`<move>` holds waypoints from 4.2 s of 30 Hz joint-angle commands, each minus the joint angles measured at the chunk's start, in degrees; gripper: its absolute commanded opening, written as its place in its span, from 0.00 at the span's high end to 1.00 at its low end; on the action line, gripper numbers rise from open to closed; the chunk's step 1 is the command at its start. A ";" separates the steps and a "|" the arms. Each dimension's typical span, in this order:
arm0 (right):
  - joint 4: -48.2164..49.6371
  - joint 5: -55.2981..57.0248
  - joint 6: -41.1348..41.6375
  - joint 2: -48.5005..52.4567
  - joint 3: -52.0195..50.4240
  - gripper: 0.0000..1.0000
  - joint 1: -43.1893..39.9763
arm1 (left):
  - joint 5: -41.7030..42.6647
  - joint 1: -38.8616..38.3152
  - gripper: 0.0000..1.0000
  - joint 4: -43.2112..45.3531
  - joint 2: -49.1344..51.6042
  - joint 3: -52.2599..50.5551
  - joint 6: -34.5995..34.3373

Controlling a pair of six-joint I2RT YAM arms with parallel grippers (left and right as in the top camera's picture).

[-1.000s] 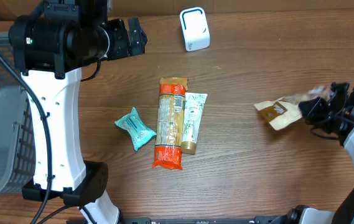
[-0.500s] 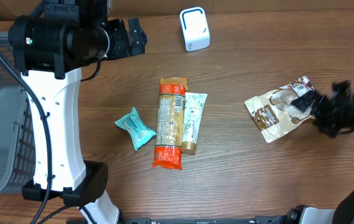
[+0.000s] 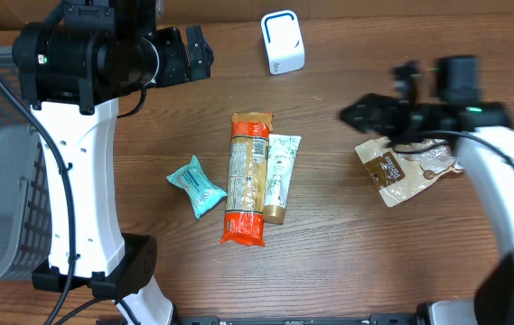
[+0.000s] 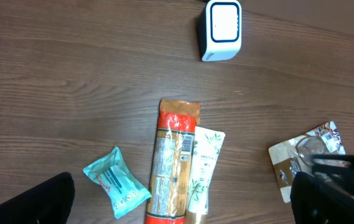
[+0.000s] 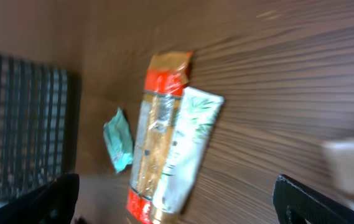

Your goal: Scan the item barcode

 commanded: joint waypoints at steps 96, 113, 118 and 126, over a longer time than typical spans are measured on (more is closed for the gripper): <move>-34.03 43.28 7.37 21.73 28.02 0.14 31.30 | -0.42 -0.13 0.00 0.20 0.57 0.33 0.87; -35.56 18.51 -5.95 20.79 15.39 0.18 28.44 | -0.42 -0.15 0.00 0.20 0.57 0.33 0.90; -33.94 20.68 -2.32 20.79 10.25 0.18 30.18 | -0.42 -0.13 0.01 0.22 0.57 0.33 0.90; -33.22 26.10 0.85 20.76 6.93 0.19 30.16 | -0.44 -0.13 0.01 0.22 0.57 0.33 0.90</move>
